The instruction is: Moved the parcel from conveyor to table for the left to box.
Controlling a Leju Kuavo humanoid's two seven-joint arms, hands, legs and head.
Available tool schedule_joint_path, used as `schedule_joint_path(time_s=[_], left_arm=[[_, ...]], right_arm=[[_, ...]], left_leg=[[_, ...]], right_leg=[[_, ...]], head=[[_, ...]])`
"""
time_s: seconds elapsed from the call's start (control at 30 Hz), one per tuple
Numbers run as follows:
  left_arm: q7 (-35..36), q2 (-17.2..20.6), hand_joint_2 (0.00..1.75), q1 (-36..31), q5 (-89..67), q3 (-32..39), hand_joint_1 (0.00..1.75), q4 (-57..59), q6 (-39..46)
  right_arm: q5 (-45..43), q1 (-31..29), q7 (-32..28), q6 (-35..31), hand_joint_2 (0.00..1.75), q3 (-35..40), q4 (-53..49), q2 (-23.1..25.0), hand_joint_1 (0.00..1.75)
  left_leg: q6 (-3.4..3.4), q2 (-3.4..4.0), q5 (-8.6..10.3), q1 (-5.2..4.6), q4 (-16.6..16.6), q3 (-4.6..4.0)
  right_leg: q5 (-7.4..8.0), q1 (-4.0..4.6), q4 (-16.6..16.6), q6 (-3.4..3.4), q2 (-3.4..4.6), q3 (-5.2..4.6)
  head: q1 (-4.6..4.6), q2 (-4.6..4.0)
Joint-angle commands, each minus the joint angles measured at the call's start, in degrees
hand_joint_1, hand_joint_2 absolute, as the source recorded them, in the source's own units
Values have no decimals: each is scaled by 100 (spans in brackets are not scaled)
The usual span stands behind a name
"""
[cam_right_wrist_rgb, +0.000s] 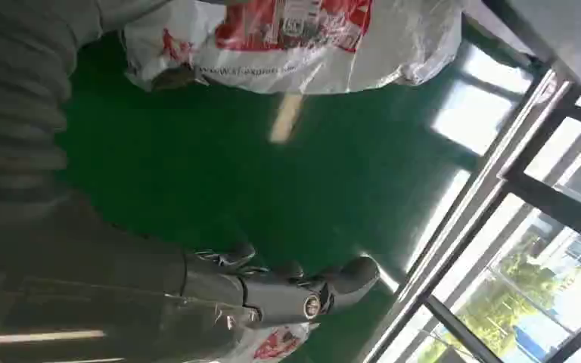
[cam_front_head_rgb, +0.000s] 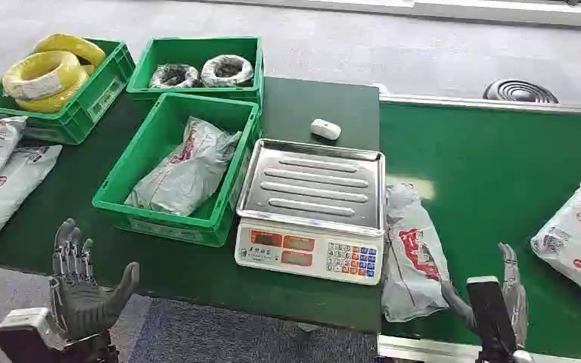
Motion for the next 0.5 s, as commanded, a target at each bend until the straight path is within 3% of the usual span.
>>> schedule_joint_path(time_s=[0.03,0.13,0.23,0.5], left_arm=[[-15,314,175,-214,113,-292,0,505,29],[-14,360,175,-259,162,-362,0,528,51],[-10,415,175,-344,218,-458,0,593,139],[18,348,175,-431,231,-442,0,584,139]], right_arm=[[39,-1004,77,36,175,-34,1801,-540,0],[401,-1323,421,159,175,217,2333,-692,0],[748,-1988,456,236,175,496,3526,-720,0],[1517,-2953,592,246,175,1040,5131,-586,0]], left_leg=[[1,5,9,-2,-18,17],[-1,-2,10,-1,-27,24],[1,28,6,3,-17,19],[-2,25,10,3,-19,14]], right_leg=[[11,-1,-17,-3,2,13],[8,1,-26,-6,-6,21],[16,4,-20,-3,26,9],[15,4,-16,-5,22,5]], head=[[0,0],[-4,0],[-2,0],[-2,0]])
